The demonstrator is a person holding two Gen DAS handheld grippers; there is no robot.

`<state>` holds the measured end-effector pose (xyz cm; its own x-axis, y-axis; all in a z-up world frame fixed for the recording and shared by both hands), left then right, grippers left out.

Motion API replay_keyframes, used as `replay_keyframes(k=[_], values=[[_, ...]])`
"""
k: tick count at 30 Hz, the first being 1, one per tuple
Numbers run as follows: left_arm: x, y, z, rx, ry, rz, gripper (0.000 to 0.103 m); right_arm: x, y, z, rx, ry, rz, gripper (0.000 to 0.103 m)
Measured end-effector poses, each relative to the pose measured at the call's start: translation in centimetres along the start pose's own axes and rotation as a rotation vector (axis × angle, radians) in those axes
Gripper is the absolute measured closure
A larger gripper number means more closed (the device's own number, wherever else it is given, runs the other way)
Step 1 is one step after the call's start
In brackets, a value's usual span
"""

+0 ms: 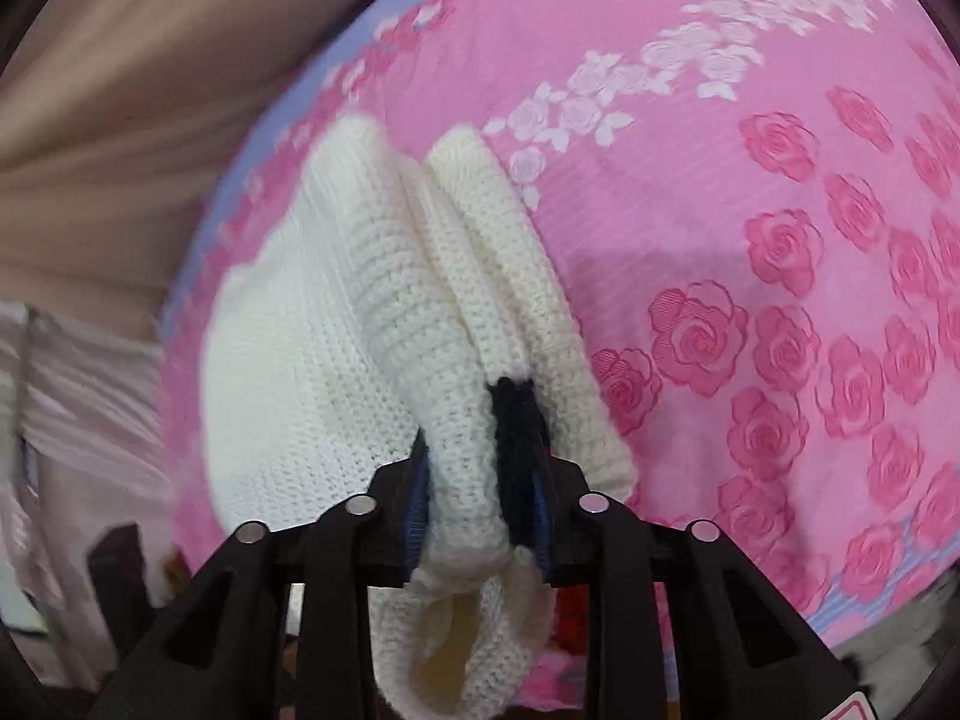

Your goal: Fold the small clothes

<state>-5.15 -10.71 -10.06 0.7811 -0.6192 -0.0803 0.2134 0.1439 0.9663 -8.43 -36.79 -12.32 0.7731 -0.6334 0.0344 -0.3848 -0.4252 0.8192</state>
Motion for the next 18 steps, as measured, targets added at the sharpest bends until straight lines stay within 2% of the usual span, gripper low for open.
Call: replay_keyframes(k=[1, 3, 6, 8, 10, 12, 13, 14, 15, 17, 18], values=[[-0.1, 0.7, 0.2, 0.001, -0.012, 0.019, 0.041, -0.2, 0.9, -0.2, -0.017, 0.001, 0.021, 0.057], [-0.3, 2.3, 0.6, -0.018, -0.035, 0.051, 0.035, -0.9, 2.8, -1.1, -0.038, 0.047, 0.040, 0.054], [-1.0, 5.0, 0.9, -0.065, -0.050, 0.114, 0.021, -3.0, 3.4, -2.2, -0.023, 0.111, -0.007, 0.042], [-1.0, 6.4, 0.2, -0.089, -0.045, 0.155, 0.019, -4.4, 2.4, -2.7, -0.012, 0.136, -0.067, 0.039], [-0.5, 7.0, -0.7, -0.067, -0.013, 0.176, 0.018, -5.7, 0.7, -2.9, -0.053, 0.157, -0.086, 0.041], [0.3, 6.5, -1.9, -0.038, 0.031, 0.164, 0.018, -6.2, 0.1, -3.1, -0.096, 0.180, -0.067, 0.086], [0.6, 6.2, -2.2, -0.023, 0.055, 0.145, 0.018, -6.1, 1.1, -3.3, -0.029, 0.163, -0.044, 0.093], [0.6, 6.0, -2.4, -0.020, 0.065, 0.138, 0.018, -6.0, 2.4, -3.3, 0.038, 0.150, 0.000, 0.093], [0.6, 6.2, -2.5, -0.022, 0.065, 0.141, 0.018, -5.8, 4.2, -3.2, 0.067, 0.146, 0.048, 0.094], [0.8, 5.9, -2.5, 0.002, 0.060, 0.145, 0.018, -5.6, 6.6, -2.2, 0.025, 0.148, 0.100, 0.094], [0.9, 5.8, -2.7, 0.019, 0.060, 0.144, 0.018, -5.5, 6.5, -1.1, -0.012, 0.147, 0.089, 0.094]])
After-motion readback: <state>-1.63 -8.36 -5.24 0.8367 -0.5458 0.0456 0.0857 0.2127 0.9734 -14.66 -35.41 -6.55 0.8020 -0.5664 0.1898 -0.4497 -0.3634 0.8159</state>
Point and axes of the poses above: each gripper's, at about its wrist camera, not at the fingertips, and y roughly against the way its jaws point, z to its right, x to its top, the point moved 3 cm from there along -y, roughly the way its jaws point, and after that the axes turned 9 degrees about -z, right-handed, at the moved point
